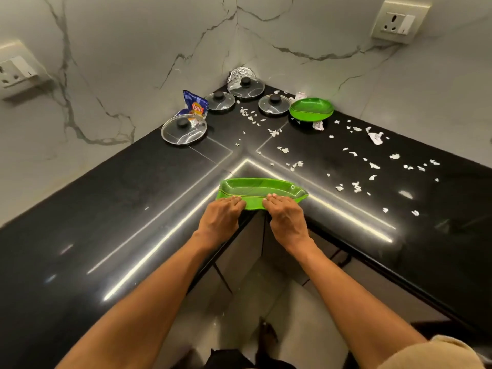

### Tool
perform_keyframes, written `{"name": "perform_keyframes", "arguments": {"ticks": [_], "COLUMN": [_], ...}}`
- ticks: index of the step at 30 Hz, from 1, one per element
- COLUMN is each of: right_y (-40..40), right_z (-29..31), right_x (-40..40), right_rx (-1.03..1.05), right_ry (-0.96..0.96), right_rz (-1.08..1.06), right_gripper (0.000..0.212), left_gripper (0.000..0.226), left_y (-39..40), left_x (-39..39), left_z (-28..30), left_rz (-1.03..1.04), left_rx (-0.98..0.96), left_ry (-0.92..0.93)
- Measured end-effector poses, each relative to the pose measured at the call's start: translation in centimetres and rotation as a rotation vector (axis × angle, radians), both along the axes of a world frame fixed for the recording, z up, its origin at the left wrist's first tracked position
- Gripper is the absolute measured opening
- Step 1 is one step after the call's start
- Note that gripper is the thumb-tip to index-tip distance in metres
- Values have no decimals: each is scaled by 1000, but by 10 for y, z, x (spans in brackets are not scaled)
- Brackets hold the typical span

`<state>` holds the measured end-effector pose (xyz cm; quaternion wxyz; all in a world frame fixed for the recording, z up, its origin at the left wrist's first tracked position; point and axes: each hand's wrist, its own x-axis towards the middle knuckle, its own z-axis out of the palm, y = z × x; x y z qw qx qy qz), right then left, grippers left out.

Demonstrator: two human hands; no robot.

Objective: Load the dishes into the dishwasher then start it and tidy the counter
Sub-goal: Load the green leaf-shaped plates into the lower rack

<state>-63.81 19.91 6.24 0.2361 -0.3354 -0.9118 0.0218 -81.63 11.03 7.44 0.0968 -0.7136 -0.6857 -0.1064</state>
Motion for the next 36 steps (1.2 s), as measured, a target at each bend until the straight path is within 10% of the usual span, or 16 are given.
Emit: {"name": "perform_keyframes", "arguments": {"ticks": [19, 36], "right_y": [-269, -485], "right_z": [-39, -67], "right_x": [114, 387], "right_rx": [-171, -462], "right_ry": [-100, -96], "right_rz": [-251, -623], "right_gripper": [44, 40], "left_gripper": [41, 30], "left_y": [-209, -361], "left_x": [83, 366], "left_z": [-55, -80], "left_rz": [-305, -553], "left_rx": [-133, -424], "left_ry": [-139, -82]}}
